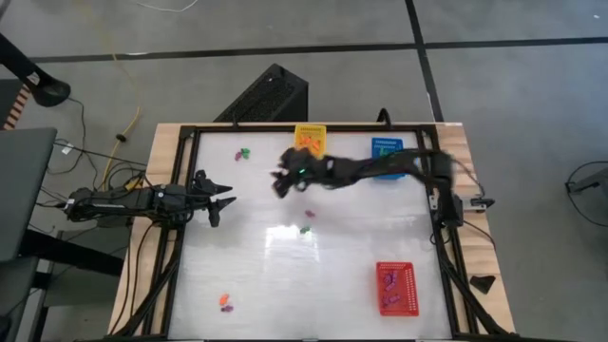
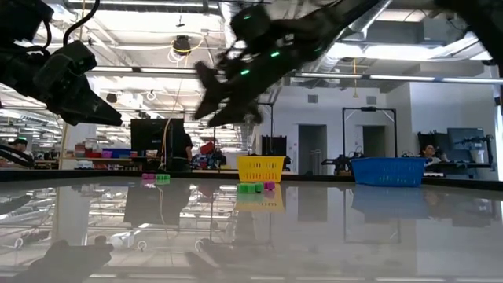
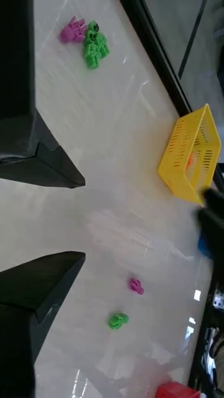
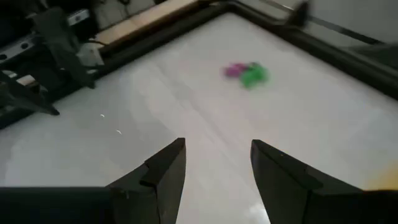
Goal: Sort Halloween decoration
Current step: Put the green skeleton toy into the blue bin
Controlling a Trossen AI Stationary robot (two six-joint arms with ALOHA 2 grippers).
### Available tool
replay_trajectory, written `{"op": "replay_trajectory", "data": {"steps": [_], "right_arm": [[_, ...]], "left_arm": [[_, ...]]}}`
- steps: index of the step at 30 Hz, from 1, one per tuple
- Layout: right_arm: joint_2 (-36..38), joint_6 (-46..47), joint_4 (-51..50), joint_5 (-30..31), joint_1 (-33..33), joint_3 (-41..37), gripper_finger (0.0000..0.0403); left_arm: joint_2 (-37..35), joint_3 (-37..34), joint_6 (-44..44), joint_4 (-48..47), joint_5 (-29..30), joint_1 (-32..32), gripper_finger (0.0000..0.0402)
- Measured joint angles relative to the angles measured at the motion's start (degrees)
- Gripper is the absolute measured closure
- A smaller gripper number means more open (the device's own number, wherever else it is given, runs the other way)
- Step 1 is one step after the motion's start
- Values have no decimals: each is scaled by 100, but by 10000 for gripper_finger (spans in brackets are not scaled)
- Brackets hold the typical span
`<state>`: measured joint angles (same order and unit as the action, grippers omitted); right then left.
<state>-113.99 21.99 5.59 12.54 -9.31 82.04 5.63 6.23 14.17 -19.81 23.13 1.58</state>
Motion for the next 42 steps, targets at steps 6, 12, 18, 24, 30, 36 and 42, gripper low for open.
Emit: {"op": "replay_trajectory", "data": {"steps": [6,12,18,24,30,36,42], "right_arm": [[-1692,0,-122,111,-28,2140,188],[-3063,50,-1402,504,-278,4393,188],[-3933,392,-938,817,-294,5084,188],[-4167,615,-765,1018,-375,5117,188],[-4345,308,-783,1049,-372,5098,196],[-4401,0,-721,1158,-338,5102,223],[-4401,43,-719,996,-359,5102,230]], "left_arm": [[0,1,0,0,0,1,233],[1,0,0,0,3,1,233],[0,0,0,-1,4,0,233],[0,1,0,4,4,0,233],[0,-1,0,8,5,1,233],[2,1,0,4,4,1,233],[0,1,-2,4,3,1,233]]}}
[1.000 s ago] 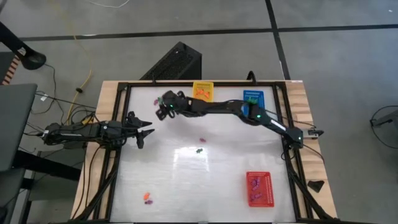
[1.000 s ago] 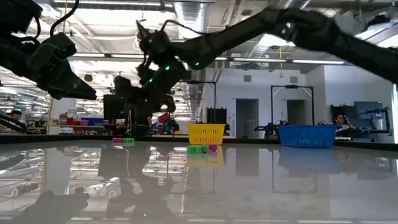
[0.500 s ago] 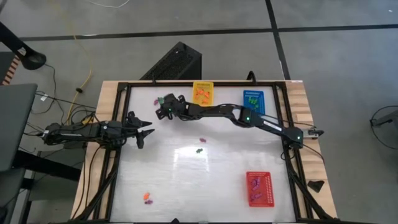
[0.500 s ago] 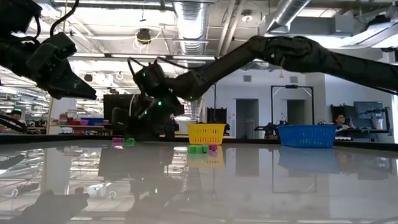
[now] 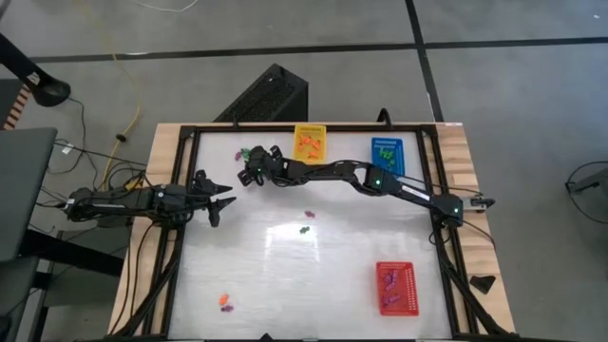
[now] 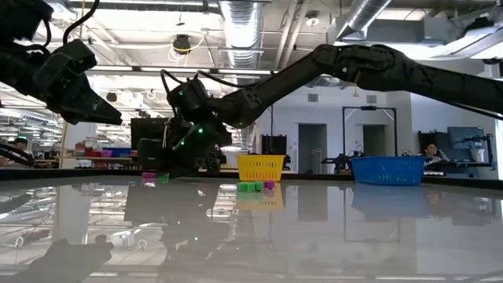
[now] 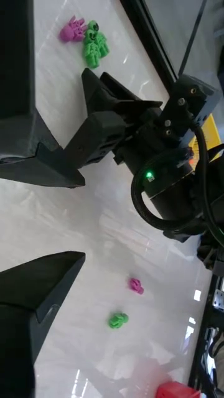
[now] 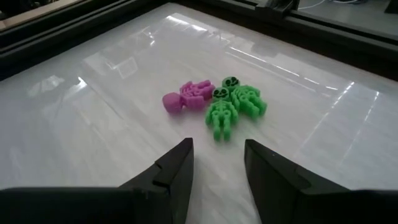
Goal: Sort Halloween decoration
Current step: Put the green skeleton toy into the blue bin
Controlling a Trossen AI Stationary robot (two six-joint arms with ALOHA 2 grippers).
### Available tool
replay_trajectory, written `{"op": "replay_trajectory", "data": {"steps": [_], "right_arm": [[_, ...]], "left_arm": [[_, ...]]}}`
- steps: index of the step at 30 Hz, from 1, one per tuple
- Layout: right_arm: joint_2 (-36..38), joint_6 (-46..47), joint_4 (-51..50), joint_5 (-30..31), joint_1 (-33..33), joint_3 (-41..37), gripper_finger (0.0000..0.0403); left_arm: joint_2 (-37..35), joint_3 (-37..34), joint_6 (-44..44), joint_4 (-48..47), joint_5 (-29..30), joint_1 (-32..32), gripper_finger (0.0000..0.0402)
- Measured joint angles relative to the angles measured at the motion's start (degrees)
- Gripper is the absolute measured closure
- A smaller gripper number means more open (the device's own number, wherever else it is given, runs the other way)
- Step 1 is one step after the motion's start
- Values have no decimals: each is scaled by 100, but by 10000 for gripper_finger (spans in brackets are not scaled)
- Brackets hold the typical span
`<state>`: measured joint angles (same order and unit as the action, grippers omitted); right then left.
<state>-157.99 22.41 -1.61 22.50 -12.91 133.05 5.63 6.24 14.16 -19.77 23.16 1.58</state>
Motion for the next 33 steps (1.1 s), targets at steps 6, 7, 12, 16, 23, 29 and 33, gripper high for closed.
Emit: {"op": "replay_trajectory", "data": {"steps": [6,7,12,16,23,29,33], "right_arm": [[6,2,19,-10,-7,0,230],[24,0,11,-36,-11,0,230],[252,-15,7,-192,-11,-9,230],[409,14,61,-201,-36,7,230],[491,175,-394,-1334,-172,-7,230],[1420,-440,-2162,-1435,-127,-4,230],[2157,-1041,-3670,-1316,-133,-4,230]], "left_arm": [[2,-1,2,-2,0,-1,233],[0,0,2,-2,0,-2,233],[2,-2,110,20,-6,0,233],[2,-21,995,250,7,-1,233],[2,97,1838,929,439,-139,233],[269,561,1483,874,525,-680,233],[1472,1071,922,862,343,-1539,233]]}}
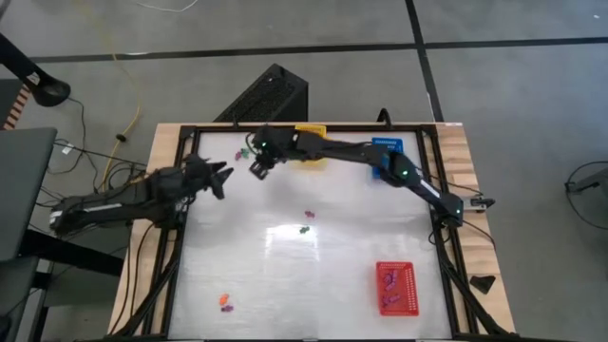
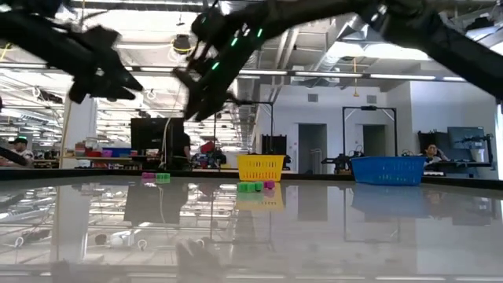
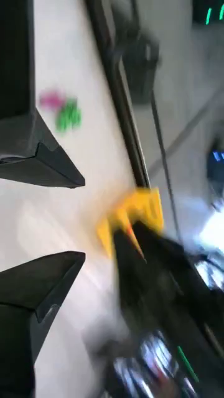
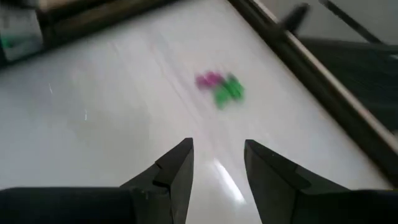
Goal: Sort Halloween decoration
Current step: Put the green skeleton toy into the blue bin
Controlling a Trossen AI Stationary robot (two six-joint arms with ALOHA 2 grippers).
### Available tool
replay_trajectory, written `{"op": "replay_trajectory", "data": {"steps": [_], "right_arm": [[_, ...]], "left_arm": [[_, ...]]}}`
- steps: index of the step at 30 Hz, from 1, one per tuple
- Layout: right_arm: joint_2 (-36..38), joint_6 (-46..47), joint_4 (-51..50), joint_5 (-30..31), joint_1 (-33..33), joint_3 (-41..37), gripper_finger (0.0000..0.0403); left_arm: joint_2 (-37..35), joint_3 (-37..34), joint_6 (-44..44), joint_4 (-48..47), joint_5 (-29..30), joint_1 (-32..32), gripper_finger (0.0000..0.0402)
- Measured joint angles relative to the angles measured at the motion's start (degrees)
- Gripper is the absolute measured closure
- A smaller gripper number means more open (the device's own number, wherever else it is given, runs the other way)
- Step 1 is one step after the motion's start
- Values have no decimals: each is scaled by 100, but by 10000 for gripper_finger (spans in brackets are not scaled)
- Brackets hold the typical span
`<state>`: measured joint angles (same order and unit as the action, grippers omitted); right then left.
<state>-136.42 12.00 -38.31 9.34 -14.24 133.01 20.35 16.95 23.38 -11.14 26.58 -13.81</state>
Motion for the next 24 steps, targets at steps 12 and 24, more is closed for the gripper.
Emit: {"op": "replay_trajectory", "data": {"steps": [12,24], "right_arm": [[2044,482,-3803,2081,857,-542,230],[3899,1082,-2791,2358,1614,-3682,230]], "left_arm": [[5095,2261,-1416,-705,-2393,-3031,233],[7428,3839,-2099,-1430,-1942,-3234,233]]}}
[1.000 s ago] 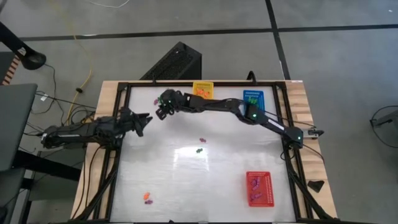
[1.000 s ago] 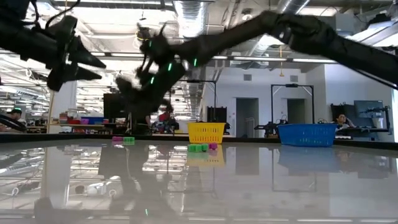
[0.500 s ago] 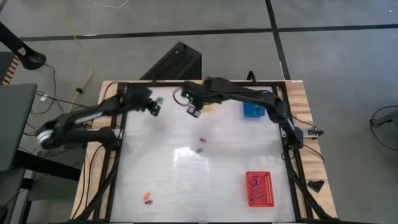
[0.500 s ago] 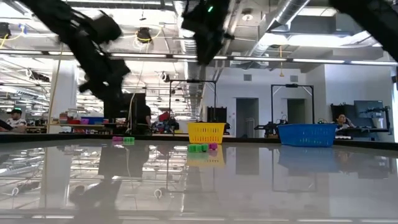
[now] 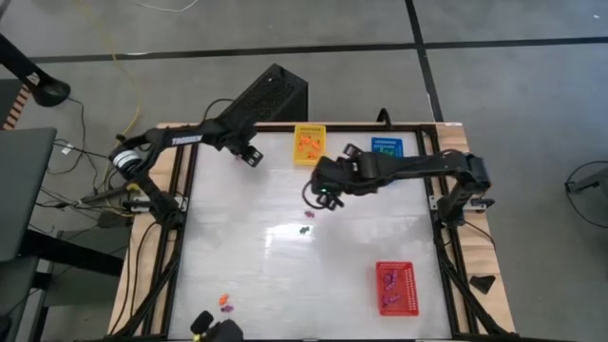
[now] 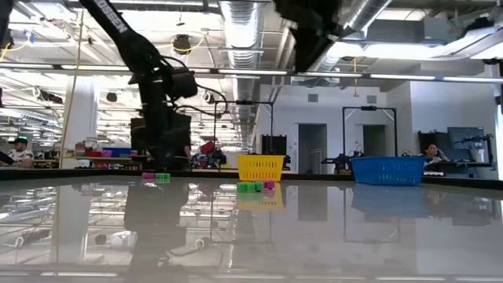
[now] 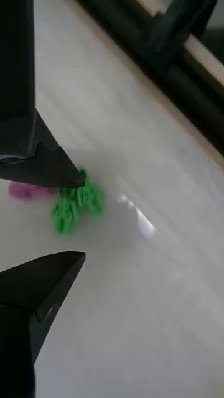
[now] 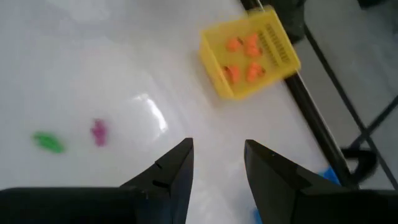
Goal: Sort Halloween decoration
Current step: Put the green skeleton toy into the blue bin
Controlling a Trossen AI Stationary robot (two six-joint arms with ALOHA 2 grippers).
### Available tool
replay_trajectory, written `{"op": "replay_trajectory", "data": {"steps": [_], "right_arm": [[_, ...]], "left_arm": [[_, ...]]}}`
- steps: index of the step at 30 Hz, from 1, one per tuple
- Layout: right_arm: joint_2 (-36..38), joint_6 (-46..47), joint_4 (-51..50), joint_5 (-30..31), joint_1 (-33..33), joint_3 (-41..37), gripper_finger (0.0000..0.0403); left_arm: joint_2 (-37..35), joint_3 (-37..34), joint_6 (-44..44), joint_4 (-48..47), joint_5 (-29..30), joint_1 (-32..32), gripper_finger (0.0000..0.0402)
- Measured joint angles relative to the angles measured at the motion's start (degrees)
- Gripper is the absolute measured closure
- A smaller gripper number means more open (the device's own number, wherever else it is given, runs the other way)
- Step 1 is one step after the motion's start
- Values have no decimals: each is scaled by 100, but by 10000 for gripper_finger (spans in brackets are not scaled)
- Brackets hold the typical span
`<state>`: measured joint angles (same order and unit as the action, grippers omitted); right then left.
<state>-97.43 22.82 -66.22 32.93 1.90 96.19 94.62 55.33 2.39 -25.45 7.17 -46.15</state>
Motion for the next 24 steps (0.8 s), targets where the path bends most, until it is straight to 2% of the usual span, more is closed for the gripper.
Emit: {"op": "replay_trajectory", "data": {"steps": [4,10,15,19,24], "right_arm": [[571,291,452,0,-77,-1016,230],[1319,431,1229,-109,-130,-2109,230],[1646,436,1603,-205,-130,-2463,230],[1678,435,1694,-256,-130,-2487,230],[1677,418,1862,-301,-135,-2491,230]], "left_arm": [[250,119,-267,-71,404,-57,233],[623,137,-483,168,230,-222,233],[658,156,-522,208,-34,-350,237],[678,254,-496,57,-279,-461,270],[689,332,-469,-91,-497,-511,346]]}}
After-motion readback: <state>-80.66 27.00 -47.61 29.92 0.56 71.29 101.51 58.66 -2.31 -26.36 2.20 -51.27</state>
